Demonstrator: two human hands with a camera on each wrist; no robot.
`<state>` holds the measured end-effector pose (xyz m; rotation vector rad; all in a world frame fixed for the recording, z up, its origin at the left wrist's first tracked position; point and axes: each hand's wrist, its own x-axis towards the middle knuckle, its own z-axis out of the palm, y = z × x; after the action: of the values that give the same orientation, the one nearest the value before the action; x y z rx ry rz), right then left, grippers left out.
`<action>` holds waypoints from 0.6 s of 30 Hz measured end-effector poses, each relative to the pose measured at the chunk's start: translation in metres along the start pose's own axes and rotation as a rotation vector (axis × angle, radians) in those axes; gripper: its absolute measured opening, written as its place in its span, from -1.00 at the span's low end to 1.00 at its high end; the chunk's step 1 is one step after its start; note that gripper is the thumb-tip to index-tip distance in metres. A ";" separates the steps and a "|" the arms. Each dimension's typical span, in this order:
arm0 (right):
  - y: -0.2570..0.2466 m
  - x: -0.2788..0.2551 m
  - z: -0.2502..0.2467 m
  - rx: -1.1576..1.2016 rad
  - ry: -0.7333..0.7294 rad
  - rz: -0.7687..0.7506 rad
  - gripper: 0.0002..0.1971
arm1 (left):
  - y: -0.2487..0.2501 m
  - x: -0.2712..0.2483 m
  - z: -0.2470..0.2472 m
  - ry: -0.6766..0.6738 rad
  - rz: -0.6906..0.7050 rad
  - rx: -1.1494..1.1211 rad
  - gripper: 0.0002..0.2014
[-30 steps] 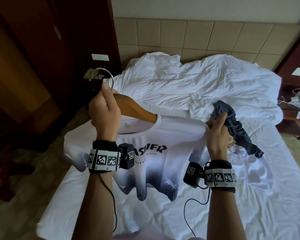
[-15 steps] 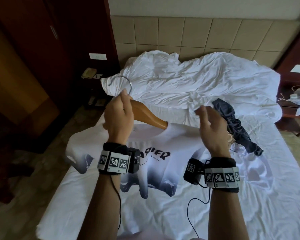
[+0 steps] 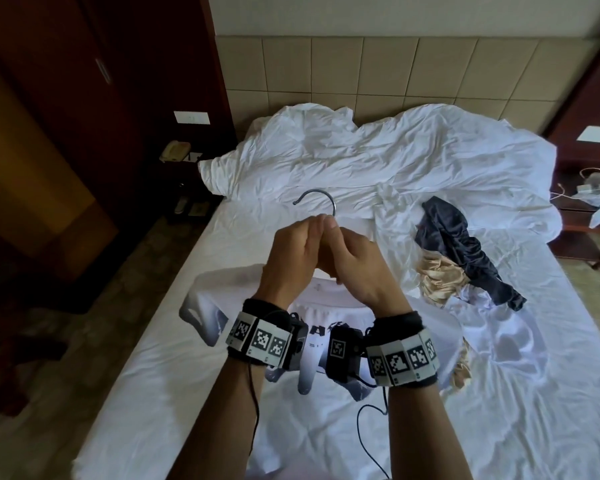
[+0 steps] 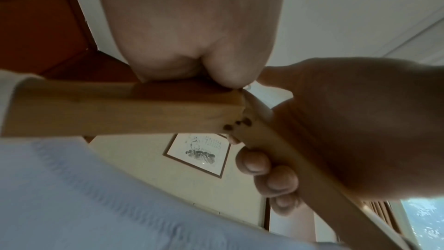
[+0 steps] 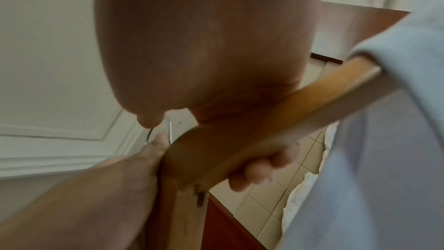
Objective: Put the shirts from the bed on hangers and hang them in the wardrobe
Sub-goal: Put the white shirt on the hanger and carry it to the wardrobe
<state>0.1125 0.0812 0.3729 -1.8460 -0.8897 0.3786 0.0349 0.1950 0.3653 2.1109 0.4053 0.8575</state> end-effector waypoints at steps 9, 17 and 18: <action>0.017 -0.001 -0.020 -0.131 0.315 0.106 -0.31 | -0.050 -0.012 -0.031 -0.193 -0.155 0.457 -0.38; 0.016 -0.004 -0.023 -0.014 0.405 0.091 -0.22 | -0.092 -0.043 -0.049 0.016 -0.098 0.449 -0.37; 0.013 -0.004 -0.021 -0.006 0.396 0.089 -0.22 | -0.093 -0.044 -0.055 0.041 -0.100 0.450 -0.44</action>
<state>0.1277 0.0616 0.3702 -1.8820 -0.5395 0.0578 -0.0340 0.2606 0.2978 2.4568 0.7792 0.8066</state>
